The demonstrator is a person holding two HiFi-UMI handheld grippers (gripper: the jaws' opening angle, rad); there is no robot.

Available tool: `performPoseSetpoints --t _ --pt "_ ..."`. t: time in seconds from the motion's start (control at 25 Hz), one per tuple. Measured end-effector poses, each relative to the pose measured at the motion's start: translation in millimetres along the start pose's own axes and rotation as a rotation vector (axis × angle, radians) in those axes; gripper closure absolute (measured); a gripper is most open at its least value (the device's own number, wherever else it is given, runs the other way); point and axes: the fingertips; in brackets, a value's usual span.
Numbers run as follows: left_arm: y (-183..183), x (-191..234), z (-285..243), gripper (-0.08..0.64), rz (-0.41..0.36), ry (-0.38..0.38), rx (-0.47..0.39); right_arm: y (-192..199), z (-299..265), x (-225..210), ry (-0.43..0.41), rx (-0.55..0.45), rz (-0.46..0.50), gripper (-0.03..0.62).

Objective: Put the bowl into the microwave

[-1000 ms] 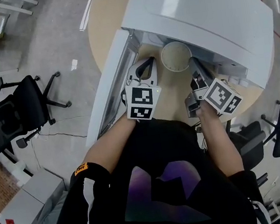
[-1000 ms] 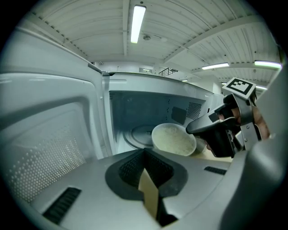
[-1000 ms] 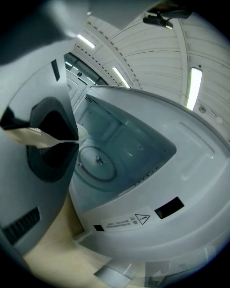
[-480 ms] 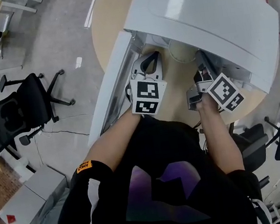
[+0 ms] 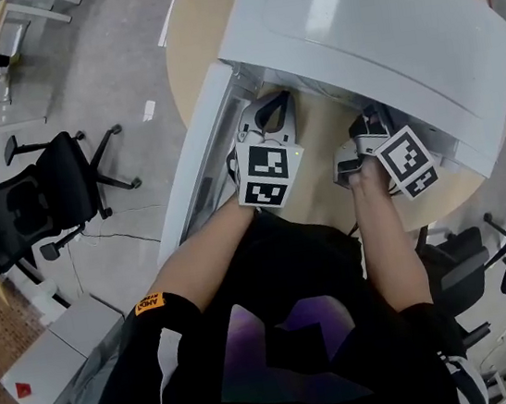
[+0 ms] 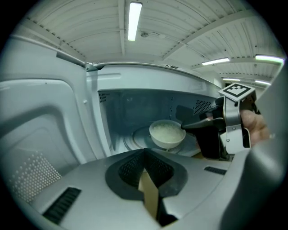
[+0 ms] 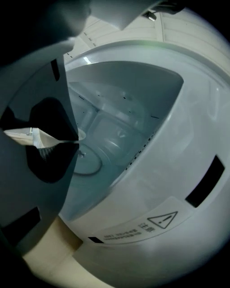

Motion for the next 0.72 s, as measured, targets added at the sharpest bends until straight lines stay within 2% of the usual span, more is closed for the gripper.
performPoseSetpoints --t 0.36,0.72 --pt "-2.2 -6.3 -16.4 0.515 -0.002 0.02 0.011 -10.9 -17.2 -11.9 0.019 -0.041 -0.091 0.558" --pt "-6.0 -4.8 -23.6 0.515 0.017 0.022 -0.002 -11.6 -26.4 -8.5 0.007 -0.07 -0.122 0.56"
Point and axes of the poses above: the fingertips, and each gripper's own axes: z backward along the fingers, x to its left, y out of its underside, and after that the axes turned 14 degrees about y, right-handed
